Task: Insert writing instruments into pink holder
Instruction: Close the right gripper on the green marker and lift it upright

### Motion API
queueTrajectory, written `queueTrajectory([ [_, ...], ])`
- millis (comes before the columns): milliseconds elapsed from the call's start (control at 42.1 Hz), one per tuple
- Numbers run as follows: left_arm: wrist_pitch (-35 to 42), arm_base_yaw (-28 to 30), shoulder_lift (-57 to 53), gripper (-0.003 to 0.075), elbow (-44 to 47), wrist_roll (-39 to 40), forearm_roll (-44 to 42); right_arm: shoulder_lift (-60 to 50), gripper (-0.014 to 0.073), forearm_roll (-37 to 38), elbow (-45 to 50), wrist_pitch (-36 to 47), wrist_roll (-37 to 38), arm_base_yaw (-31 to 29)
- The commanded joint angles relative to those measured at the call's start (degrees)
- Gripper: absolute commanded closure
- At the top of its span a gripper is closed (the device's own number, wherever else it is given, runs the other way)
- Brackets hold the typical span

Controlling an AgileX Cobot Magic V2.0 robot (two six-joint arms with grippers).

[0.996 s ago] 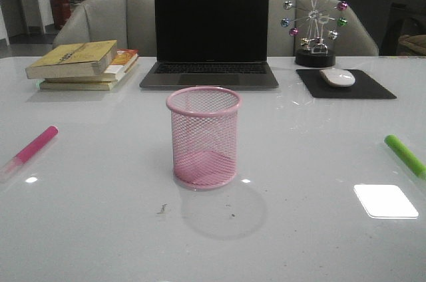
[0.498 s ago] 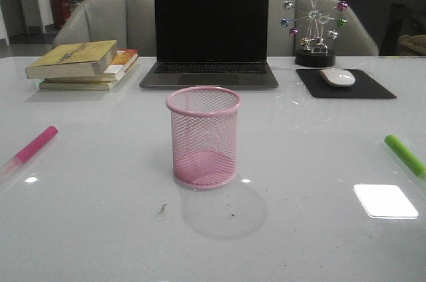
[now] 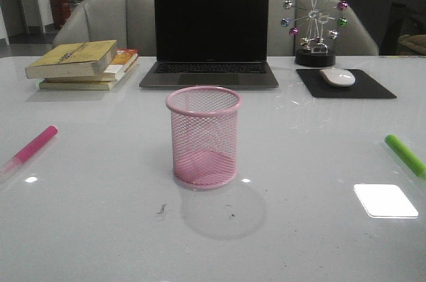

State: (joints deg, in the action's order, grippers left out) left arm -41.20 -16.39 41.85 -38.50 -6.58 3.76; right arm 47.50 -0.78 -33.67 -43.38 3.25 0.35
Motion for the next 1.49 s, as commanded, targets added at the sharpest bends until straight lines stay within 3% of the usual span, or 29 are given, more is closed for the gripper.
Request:
queueTrajectory([
  [0, 5.48, -5.92, 0.07, 0.0318, -1.91, -1.19, 0.69, 3.13, 0.0148, -1.50, -2.97, 3.19, -0.69, -0.04],
  [142, 6.68, -11.51, 0.07, 0.0318, -1.91, -1.19, 0.54, 9.35, 0.0148, -2.44, -5.69, 3.05, -0.69, 0.45],
  [285, 6.82, -13.58, 0.07, 0.0318, -1.91, -1.19, 0.54, 16.02, 0.0148, -2.57, -9.61, 3.91, -0.69, 2.89],
  [902, 6.82, -13.57, 0.07, 0.0318, -1.91, -1.19, 0.54, 49.39, 0.0148, 2.77, -33.86, 2.61, 2.57, 3.85],
  [1471, 6.82, -13.57, 0.07, 0.0318, -1.91, -1.19, 1.12, 63.02, 0.0148, 2.17, -44.69, 2.55, 2.90, 1.56],
])
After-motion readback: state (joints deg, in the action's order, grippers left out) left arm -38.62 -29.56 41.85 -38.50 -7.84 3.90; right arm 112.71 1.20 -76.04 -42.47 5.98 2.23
